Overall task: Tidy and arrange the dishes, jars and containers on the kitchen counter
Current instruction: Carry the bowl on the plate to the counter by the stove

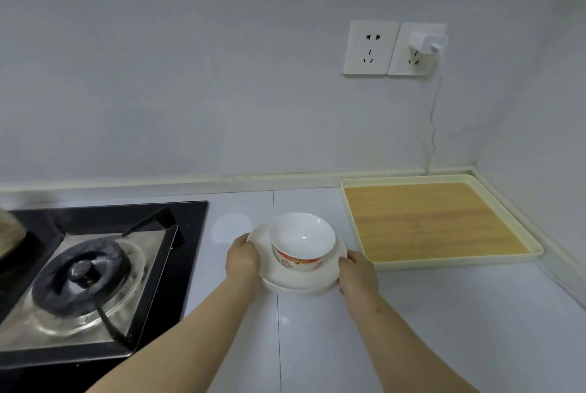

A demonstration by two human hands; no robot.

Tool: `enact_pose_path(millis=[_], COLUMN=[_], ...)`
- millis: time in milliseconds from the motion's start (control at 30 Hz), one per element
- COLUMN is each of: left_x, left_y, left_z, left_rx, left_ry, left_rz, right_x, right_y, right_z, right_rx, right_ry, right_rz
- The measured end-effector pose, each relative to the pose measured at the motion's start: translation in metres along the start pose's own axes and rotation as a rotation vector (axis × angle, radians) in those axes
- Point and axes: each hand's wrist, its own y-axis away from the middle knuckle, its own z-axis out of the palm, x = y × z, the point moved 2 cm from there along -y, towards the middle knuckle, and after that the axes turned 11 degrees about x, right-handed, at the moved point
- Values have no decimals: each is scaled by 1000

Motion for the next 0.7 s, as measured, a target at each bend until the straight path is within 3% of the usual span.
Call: enact_pose_path(millis=[700], left_x=[-15], left_y=[-24], left_z=[4], left_rx=[-54], left_ry=[-114], left_rz=[29], right_x=[11], right_y=[-9], right_z=[6], right_rx=[121], right_ry=[123], right_rz=[-39])
